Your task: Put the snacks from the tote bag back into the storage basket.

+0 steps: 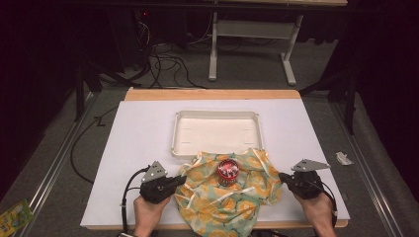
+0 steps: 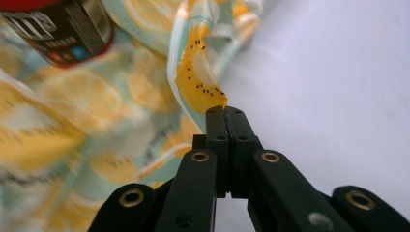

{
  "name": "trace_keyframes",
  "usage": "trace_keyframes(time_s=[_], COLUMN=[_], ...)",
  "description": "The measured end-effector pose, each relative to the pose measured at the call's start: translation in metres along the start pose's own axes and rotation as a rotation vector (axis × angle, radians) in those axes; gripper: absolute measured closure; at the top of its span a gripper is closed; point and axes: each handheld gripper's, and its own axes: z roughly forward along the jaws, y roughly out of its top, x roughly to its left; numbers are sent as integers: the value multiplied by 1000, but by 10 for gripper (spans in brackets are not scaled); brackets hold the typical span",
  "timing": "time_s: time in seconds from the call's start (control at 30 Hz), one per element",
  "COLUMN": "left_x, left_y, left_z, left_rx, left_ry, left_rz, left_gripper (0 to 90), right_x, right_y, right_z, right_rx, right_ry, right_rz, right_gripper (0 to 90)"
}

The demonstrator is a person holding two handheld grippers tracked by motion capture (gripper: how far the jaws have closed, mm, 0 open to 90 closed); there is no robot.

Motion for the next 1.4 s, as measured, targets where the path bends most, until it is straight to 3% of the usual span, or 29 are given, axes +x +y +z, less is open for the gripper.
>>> trace_keyframes(time_s=[0.2, 0.4, 0.43, 0.57, 0.67, 0.73, 0.83, 0.97, 1.27, 1.33, 1.4], left_x=[3, 5, 5, 5, 4, 3, 1, -3, 0, -4, -7], left_y=[-3, -4, -4, -3, -2, 0, 3, 7, 12, 14, 17], left_z=[-3, -1, 0, 0, 0, -1, -2, -6, -17, -18, -20], left_rx=[6, 26, 26, 35, 35, 32, 24, 7, -15, -15, -26], left_ry=[12, 20, 21, 28, 32, 36, 42, 47, 79, 116, 120], left_rz=[-12, -25, -27, -33, -30, -28, -21, -8, -17, 12, 22], left_gripper=[892, 890, 889, 874, 857, 839, 817, 806, 777, 753, 742], right_x=[-9, -14, -14, -10, -5, -3, 3, 12, 22, 23, 23], right_y=[-20, -30, -29, -19, -6, 3, 17, 30, 42, 42, 41], right_z=[-1, 3, 2, -5, -14, -19, -22, -12, 18, 23, 26], right_rx=[27, 55, 54, -1, -55, -91, -127, -115, -69, -60, -60], right_ry=[-43, -35, -30, -43, -46, -38, -10, 28, 81, 90, 94], right_rz=[40, 62, 61, 61, 45, 35, -6, -59, -86, -82, -82], right_gripper=[900, 900, 852, 699, 679, 694, 789, 889, 900, 900, 900])
